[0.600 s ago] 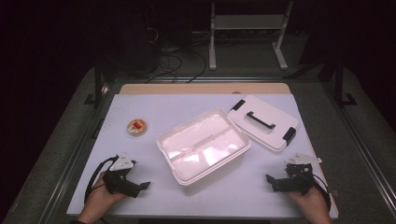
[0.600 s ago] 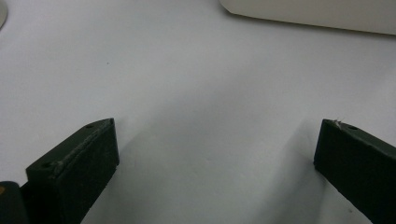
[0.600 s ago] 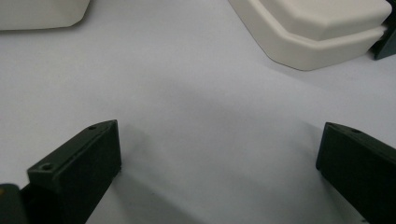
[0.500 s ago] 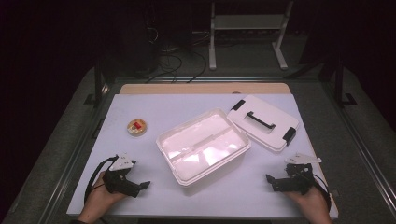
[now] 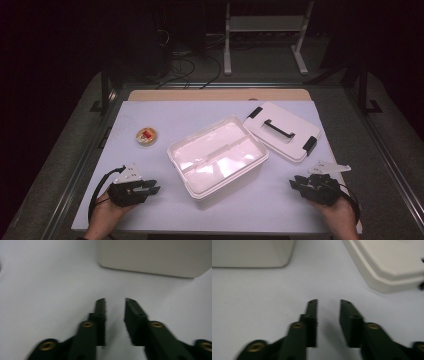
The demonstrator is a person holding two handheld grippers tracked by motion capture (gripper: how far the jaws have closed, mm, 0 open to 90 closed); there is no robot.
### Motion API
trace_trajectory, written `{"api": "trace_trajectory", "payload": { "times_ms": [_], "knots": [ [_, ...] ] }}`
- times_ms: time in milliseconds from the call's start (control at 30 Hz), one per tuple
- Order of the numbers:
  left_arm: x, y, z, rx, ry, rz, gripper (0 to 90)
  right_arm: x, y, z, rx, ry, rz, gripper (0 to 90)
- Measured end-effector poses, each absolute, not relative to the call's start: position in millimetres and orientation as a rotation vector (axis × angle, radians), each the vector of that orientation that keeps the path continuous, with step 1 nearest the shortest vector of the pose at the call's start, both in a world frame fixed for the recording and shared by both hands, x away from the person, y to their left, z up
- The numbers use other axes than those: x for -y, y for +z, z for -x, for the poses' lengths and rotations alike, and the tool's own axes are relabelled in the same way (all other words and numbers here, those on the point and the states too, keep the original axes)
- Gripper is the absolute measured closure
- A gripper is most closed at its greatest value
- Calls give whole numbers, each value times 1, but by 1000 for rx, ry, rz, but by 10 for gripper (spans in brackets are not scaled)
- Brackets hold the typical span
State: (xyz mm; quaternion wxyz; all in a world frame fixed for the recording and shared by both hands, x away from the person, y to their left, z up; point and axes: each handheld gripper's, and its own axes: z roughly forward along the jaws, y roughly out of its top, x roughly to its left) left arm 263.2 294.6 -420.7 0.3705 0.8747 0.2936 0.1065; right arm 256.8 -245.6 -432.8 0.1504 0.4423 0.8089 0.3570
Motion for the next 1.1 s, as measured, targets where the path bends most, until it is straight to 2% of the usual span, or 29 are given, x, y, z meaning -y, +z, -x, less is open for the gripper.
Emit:
{"api": "trace_trajectory", "payload": {
  "times_ms": [33,700,1100],
  "knots": [
    [-292,-419,-263,-745,265,-2248,894,242,-429,-257,-2337,1048,-1234,894],
    [-255,-381,-271,-677,307,-2161,894,215,-408,-272,-2461,1197,-1026,896],
    [-246,-378,-279,-670,321,-2155,894,200,-400,-307,-2416,1257,-989,896]
  ]
}}
